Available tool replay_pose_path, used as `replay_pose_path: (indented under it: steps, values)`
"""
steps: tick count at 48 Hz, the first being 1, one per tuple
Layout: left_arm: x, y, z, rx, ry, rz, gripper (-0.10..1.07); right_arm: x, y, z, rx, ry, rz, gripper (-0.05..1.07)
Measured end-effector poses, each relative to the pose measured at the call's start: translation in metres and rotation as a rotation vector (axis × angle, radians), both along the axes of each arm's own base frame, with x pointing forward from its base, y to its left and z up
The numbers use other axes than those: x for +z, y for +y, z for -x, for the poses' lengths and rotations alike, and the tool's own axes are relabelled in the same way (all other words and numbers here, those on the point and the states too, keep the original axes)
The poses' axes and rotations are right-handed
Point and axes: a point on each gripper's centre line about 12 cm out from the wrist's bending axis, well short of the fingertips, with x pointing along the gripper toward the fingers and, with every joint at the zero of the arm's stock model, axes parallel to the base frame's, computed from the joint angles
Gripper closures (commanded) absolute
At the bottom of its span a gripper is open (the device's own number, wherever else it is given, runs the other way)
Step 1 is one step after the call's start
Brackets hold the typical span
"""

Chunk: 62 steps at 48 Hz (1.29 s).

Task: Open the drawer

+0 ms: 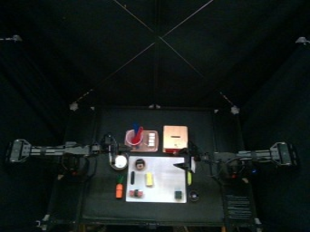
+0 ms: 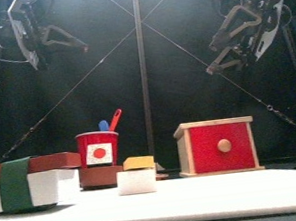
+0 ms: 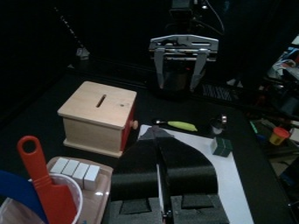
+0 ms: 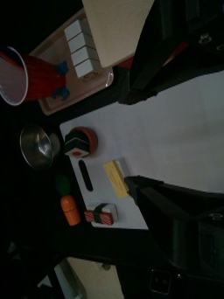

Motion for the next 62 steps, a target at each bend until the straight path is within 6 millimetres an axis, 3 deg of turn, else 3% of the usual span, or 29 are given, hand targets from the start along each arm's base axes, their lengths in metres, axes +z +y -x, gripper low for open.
replay_pose_path:
  steps: [13, 24, 37, 45, 52, 62]
  values:
    - [0.001, 0.006, 0.000, 0.022, -0.001, -0.006, 0.92, -0.001, -0.001, 0.000, 0.008, 0.005, 0.025, 0.07]
    - [0.020, 0.014, -0.018, 0.046, -0.016, 0.010, 0.83, -0.002, -0.005, 0.000, -0.021, 0.004, -0.003, 0.07]
    - [0.028, 0.058, -0.068, 0.137, 0.140, 0.061, 0.58, -0.008, -0.008, 0.003, -0.086, 0.036, -0.119, 0.07]
    - [0.029, 0.093, -0.103, 0.194, 0.181, 0.060, 0.50, -0.017, -0.007, 0.007, -0.128, 0.115, -0.191, 0.07]
    - [0.015, 0.110, -0.135, 0.195, 0.231, 0.026, 0.50, -0.026, -0.006, 0.013, -0.181, 0.203, -0.292, 0.07]
    - [-0.025, 0.125, -0.182, 0.180, 0.297, 0.009, 0.50, -0.038, -0.004, 0.021, -0.259, 0.263, -0.470, 0.07]
